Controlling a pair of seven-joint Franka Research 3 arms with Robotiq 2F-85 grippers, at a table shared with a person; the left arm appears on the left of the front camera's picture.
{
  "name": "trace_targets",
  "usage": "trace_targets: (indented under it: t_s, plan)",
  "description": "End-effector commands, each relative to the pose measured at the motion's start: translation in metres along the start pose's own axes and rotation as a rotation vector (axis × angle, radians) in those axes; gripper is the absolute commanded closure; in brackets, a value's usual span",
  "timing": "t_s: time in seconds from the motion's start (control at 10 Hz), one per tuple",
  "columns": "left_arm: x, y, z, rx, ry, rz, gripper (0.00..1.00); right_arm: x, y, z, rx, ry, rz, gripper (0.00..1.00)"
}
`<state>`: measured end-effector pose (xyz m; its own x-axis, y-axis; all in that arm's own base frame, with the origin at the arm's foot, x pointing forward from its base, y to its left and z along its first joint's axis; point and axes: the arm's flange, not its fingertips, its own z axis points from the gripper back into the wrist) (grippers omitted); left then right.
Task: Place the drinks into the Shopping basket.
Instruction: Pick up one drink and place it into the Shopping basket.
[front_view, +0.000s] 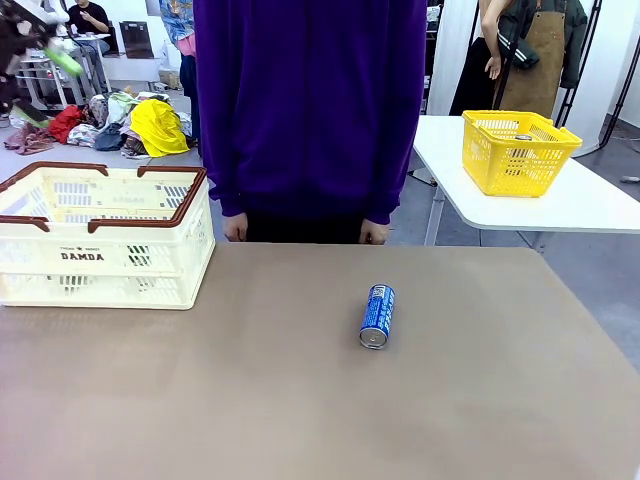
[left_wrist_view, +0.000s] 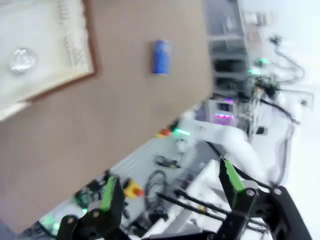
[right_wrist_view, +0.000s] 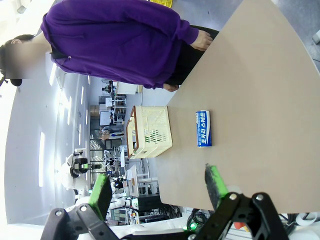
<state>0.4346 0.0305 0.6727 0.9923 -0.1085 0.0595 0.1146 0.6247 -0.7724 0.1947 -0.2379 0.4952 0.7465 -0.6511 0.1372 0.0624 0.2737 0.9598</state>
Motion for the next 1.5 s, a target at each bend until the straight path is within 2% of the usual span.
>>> trace_targets:
  t_s: [0.0,0.2,0.4,0.6,0.7,1.4]
  plan:
    - [-0.042,0.038,0.017,-0.221,-0.013,-0.071,0.0,0.003,0.001,0.0,0.026,-0.009,0.026,0.0]
    - [-0.077,0.091,0.033,-0.39,-0.037,-0.129,0.0,0.003,0.001,0.0,0.026,-0.009,0.026,0.0]
    - [-0.071,0.126,0.046,-0.461,0.048,-0.153,0.0,0.003,0.001,0.0,0.026,-0.009,0.026,0.0]
    - [-0.041,0.145,0.046,-0.395,0.172,-0.127,0.0,0.003,0.001,0.0,0.026,-0.009,0.026,0.0]
    - [-0.085,0.136,0.039,-0.459,0.02,-0.134,0.0,0.003,0.001,0.0,0.026,-0.009,0.026,0.0]
    - [-0.085,0.136,0.039,-0.459,0.02,-0.134,0.0,0.003,0.001,0.0,0.026,-0.009,0.026,0.0]
